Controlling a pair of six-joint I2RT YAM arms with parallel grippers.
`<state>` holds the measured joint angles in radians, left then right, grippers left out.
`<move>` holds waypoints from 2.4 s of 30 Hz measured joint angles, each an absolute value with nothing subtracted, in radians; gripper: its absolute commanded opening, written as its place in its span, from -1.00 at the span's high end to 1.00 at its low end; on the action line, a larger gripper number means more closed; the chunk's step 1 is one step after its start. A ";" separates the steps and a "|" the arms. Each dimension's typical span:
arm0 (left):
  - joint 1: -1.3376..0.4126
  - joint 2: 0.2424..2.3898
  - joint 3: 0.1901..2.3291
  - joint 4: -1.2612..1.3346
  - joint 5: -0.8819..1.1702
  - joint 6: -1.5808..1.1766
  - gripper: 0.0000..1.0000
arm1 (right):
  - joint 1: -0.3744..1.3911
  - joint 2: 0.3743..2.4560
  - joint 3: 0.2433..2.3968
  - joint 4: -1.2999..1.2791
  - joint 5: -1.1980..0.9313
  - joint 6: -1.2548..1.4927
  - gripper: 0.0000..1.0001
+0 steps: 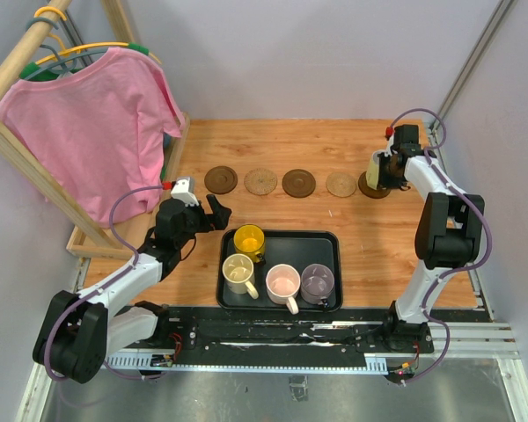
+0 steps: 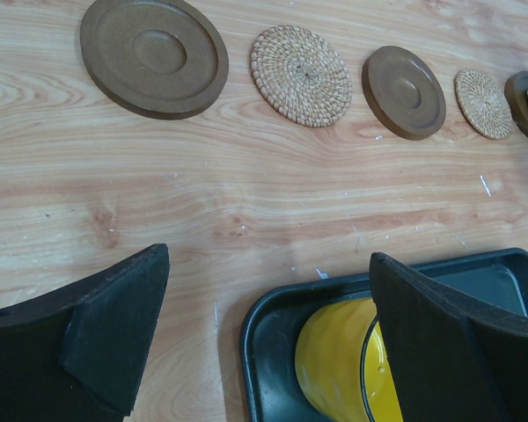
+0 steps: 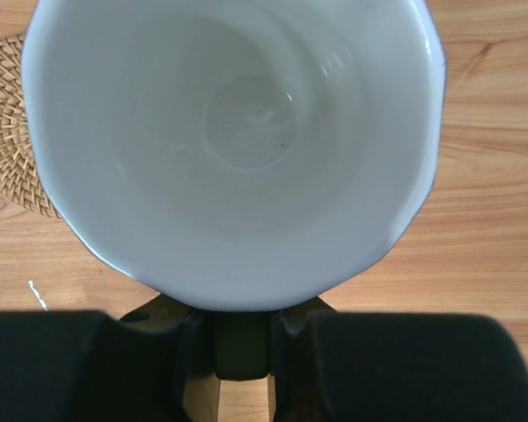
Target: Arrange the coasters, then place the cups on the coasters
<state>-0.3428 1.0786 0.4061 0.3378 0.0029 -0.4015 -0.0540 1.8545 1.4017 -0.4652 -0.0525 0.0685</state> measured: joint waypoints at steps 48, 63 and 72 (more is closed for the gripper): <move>-0.343 1.067 0.406 0.343 0.018 -0.408 -0.99 | 0.010 1.400 1.059 -0.296 -0.041 0.141 -0.02; -0.343 1.080 0.406 0.365 0.040 -0.418 -0.99 | 0.169 1.494 1.150 -0.251 -0.047 0.148 0.98; -0.343 1.063 0.403 0.363 0.040 -0.420 -0.99 | 0.196 1.816 1.326 -0.263 -0.060 0.134 0.98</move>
<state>-0.3428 1.0630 0.4034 0.3630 0.0399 -0.4202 0.1963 1.8156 1.3262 -0.2626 -0.0597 0.1345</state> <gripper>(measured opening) 0.994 0.012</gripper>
